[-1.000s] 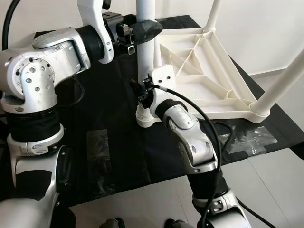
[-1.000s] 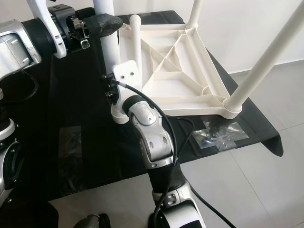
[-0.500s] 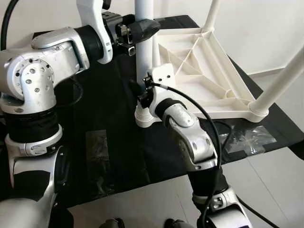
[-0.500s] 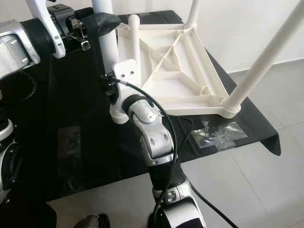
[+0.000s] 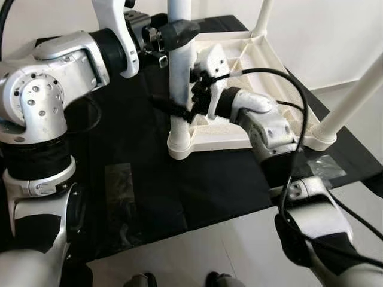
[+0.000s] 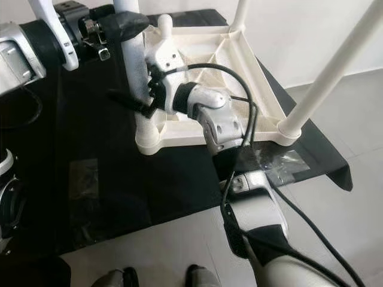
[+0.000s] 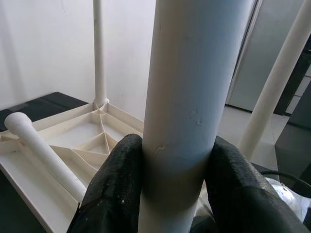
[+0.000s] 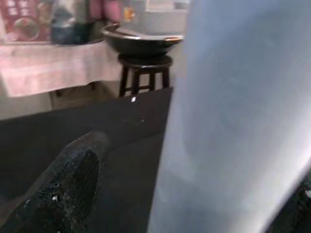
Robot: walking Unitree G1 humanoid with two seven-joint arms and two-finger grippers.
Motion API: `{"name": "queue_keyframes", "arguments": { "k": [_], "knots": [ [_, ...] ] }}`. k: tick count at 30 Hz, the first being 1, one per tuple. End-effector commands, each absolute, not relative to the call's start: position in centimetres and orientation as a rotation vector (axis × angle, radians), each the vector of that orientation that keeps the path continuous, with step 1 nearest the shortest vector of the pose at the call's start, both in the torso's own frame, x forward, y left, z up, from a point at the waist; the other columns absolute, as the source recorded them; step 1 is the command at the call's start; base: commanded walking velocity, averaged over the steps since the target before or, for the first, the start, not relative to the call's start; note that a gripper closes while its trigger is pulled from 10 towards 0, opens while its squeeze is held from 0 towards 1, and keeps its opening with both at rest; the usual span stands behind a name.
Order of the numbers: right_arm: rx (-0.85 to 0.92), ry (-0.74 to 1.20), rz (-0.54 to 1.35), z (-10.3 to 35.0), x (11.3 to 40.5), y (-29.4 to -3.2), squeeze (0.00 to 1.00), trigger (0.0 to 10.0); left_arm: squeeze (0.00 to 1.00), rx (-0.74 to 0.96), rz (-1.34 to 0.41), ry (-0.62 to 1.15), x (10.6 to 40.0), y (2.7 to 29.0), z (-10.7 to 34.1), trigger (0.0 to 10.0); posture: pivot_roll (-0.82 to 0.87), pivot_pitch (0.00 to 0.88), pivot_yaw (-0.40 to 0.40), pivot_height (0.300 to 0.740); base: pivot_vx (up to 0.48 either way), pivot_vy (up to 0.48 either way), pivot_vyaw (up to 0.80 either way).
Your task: Building children table
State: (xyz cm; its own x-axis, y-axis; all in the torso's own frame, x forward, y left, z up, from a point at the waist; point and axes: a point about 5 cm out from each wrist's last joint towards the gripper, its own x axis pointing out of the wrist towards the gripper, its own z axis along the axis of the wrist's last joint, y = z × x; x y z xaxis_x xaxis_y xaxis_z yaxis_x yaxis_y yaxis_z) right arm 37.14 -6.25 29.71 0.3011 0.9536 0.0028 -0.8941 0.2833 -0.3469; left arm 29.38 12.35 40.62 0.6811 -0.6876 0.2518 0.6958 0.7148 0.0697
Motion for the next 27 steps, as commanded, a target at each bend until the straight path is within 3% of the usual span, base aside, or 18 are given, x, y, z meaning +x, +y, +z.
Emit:
{"name": "queue_keyframes", "arguments": {
  "k": [1,3,4,5,6,7,24,25,26,27],
  "knots": [
    [-0.337,-0.241,1.308,30.3,37.0,-5.9,0.00,10.0,0.00,-0.027,-0.815,-0.244,29.0,12.1,40.2,0.0,-0.04,0.232,-0.045,0.740,0.000,0.000,0.00],
    [-0.327,-0.217,1.354,30.8,37.4,-6.0,0.00,10.0,0.00,-0.019,-0.826,-0.240,28.5,11.9,40.2,0.0,-0.02,0.240,-0.044,0.740,0.000,0.000,0.00],
    [-0.320,-0.201,1.358,30.7,37.6,-5.9,0.00,7.8,0.00,-0.015,-0.832,-0.239,28.3,11.9,40.2,0.0,-0.01,0.243,-0.041,0.740,0.000,0.000,0.00],
    [-0.320,-0.201,1.358,30.7,37.6,-5.9,0.00,7.8,0.00,-0.015,-0.832,-0.239,28.3,11.9,40.2,0.0,-0.01,0.243,-0.041,0.740,0.000,0.000,0.00],
    [-0.317,-0.192,1.359,30.6,37.9,-5.9,0.00,3.1,0.00,-0.011,-0.837,-0.238,28.2,11.8,40.3,0.0,-0.01,0.244,-0.040,0.740,0.000,0.000,0.00],
    [-0.318,-0.182,1.376,30.5,38.0,-6.0,0.00,0.0,0.00,-0.007,-0.840,-0.237,28.1,11.8,40.3,0.0,0.00,0.245,-0.040,0.740,0.000,0.000,0.00],
    [-0.329,-0.167,1.380,29.4,38.5,-7.6,0.00,0.0,0.00,-0.001,-0.843,-0.241,27.8,12.1,40.5,0.0,-0.02,0.233,-0.034,0.740,0.000,0.000,0.00],
    [-0.324,-0.174,1.369,29.2,38.5,-7.8,0.00,0.0,0.00,-0.001,-0.831,-0.257,27.8,12.1,40.6,1.3,-0.03,0.230,-0.030,0.740,0.000,0.000,0.00],
    [-0.324,-0.174,1.369,29.2,38.5,-7.8,0.00,0.0,0.00,-0.001,-0.831,-0.257,27.8,12.1,40.6,1.3,-0.03,0.230,-0.030,0.740,0.000,0.000,0.00],
    [-0.311,-0.180,1.348,29.2,38.6,-8.1,0.00,0.0,1.00,0.017,-0.850,-0.267,27.7,12.0,40.7,10.0,-0.04,0.229,-0.028,0.740,0.000,0.000,0.00]
  ]
}}
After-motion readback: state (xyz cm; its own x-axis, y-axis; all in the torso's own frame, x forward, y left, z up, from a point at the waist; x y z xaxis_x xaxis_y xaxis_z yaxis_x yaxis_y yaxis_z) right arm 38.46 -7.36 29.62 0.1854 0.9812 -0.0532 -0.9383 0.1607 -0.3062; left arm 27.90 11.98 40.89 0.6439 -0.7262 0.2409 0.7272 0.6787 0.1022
